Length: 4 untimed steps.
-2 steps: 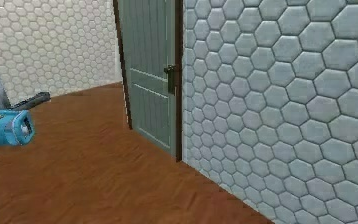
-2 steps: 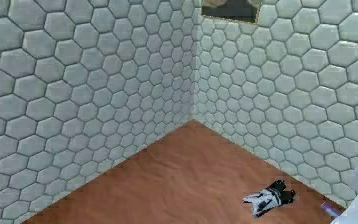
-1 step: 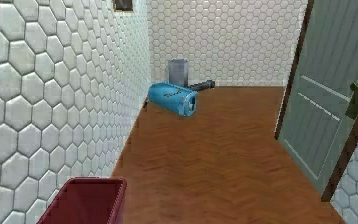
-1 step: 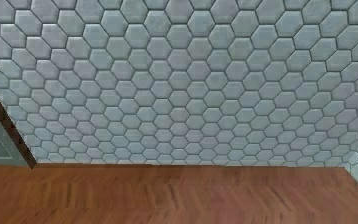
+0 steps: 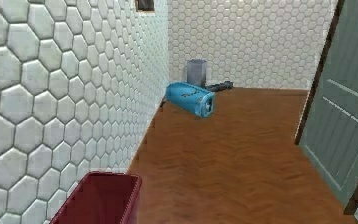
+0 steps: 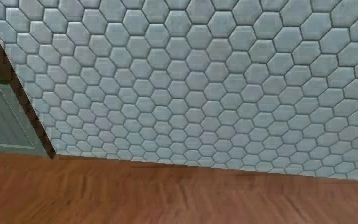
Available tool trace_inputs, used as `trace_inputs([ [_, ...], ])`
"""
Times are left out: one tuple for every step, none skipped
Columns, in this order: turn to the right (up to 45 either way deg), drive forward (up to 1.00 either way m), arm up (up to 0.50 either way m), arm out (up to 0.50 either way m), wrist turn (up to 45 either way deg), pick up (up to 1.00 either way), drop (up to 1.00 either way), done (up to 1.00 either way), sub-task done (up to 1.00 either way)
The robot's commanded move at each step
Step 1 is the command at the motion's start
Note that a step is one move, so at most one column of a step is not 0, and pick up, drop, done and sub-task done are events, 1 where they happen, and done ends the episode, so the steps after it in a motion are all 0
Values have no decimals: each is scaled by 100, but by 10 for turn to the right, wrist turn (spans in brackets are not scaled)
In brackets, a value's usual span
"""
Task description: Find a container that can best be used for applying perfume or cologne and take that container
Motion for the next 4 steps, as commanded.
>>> trace_inputs([
  [0, 5, 0, 0, 0, 0, 0, 0, 0],
  [-450, 0, 0, 0, 0, 0, 0, 0, 0],
  [-450, 0, 0, 0, 0, 0, 0, 0, 0],
  [-210, 0, 0, 0, 0, 0, 0, 0, 0],
])
